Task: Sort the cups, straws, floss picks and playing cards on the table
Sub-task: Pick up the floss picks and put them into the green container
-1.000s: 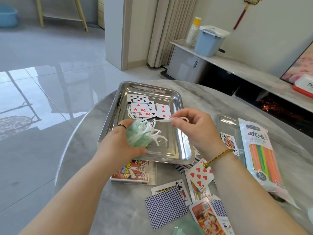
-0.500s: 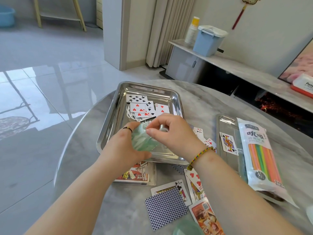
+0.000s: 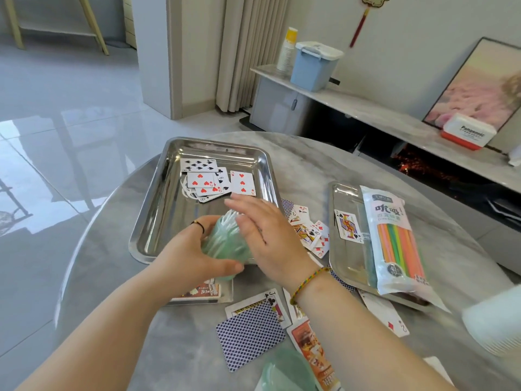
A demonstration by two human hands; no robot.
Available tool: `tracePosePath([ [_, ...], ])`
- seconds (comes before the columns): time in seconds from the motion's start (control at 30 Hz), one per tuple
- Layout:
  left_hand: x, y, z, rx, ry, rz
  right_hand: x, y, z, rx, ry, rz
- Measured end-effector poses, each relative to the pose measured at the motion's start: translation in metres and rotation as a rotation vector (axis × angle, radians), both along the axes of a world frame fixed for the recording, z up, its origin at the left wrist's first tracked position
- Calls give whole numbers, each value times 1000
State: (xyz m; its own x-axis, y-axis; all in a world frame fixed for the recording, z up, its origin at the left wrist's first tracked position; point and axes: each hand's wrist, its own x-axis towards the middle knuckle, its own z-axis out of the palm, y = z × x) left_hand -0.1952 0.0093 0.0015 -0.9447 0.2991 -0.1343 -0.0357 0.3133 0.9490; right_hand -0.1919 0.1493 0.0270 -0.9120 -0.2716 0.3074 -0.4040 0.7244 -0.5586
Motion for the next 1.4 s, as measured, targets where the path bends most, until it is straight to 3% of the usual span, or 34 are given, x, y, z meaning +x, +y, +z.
tracePosePath([
  [0.1,3,3,0,-6,8,-50,-1,5,2,38,-153,16],
  [0.17,4,4,0,-7,16,-57,3,5,5,-75,-186,2],
  [0.23,5,5,1,-5,17,-46,9,4,7,-151,-105,-23],
  [0.33,8,8,0,-54,69,-48,19,1,0,-78,0,-15],
  [0.53,18,18,1,-47,101,-82,38,6,-2,8,-46,-13],
  [0.73,24,23,-3,91,32,-82,78,51,3,-112,-29,-270],
  [0.8,26,24,-3,154,10,-53,100,63,0,-37,-162,-290],
  [0.93,35,28,-4,222,44,7,141,66,-24,246,-421,-131],
  [1.17,57,32,-2,331,13,-23,155,44,-51,343,-395,-132],
  [1.23,64,37,1,329,-8,-68,158,47,-52,264,-396,-182],
  [1.3,70,43,5,368,-48,-118,162,57,-46,-14,-456,-319],
  [1.4,78,54,6,428,-130,-228,163,81,-26,-822,-644,-486],
])
